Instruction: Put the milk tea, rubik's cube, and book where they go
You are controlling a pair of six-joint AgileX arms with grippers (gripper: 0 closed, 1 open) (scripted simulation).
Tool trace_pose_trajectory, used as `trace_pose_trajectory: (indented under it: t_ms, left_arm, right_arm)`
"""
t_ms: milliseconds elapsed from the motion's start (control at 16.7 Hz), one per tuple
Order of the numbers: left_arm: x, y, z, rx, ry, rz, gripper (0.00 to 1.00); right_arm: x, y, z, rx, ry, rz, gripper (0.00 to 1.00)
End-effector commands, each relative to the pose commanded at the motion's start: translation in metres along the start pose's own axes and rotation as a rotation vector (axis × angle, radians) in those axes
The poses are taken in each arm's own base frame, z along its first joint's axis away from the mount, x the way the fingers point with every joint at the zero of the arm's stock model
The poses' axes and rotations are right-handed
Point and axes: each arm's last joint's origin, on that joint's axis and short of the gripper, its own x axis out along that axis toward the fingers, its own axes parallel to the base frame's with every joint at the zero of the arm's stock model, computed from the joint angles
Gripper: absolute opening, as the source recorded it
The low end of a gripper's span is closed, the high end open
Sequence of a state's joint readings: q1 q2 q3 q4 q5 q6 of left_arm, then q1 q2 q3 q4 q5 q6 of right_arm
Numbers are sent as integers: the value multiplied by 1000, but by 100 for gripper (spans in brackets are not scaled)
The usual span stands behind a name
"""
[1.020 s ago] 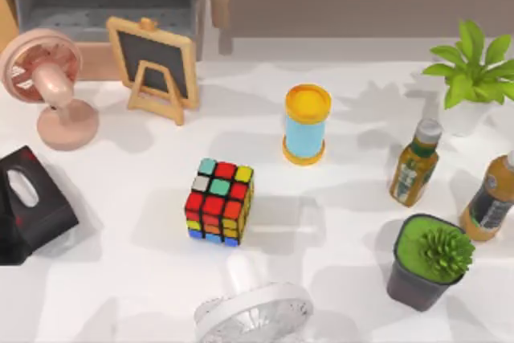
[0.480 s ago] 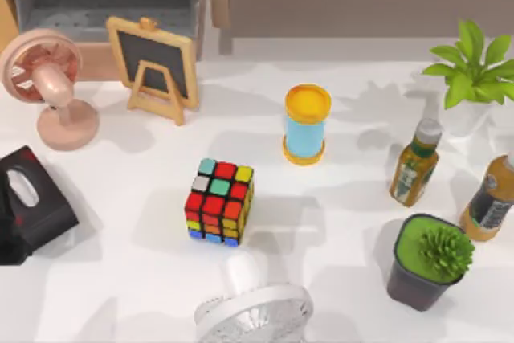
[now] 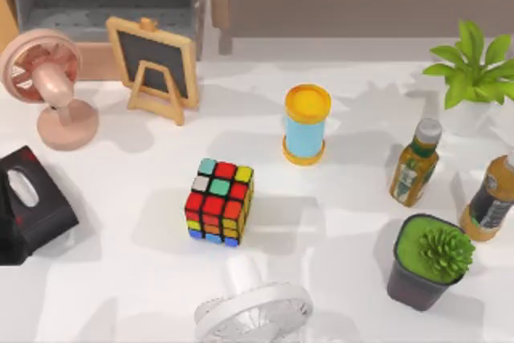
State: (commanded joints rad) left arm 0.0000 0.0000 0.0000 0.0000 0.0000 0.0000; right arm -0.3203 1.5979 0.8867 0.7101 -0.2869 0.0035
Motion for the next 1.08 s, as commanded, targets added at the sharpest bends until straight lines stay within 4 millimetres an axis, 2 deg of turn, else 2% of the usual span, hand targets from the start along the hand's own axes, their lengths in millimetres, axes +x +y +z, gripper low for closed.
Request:
trace_pose_trajectory:
  t_ms: [180,360,780,1080]
  left_arm:
    - [0,0,0,0,0,0,100]
    - [0,0,0,0,0,0,100]
    - [0,0,0,0,0,0,100]
    - [0,0,0,0,0,0,100]
  right_arm:
    - [32,-23,-23,1,-1,0,100]
    - [46,-35,-36,0,-6,1,100]
    - [51,-34,-37,0,-4,3,100]
    - [89,-37,-36,-1,-7,1,100]
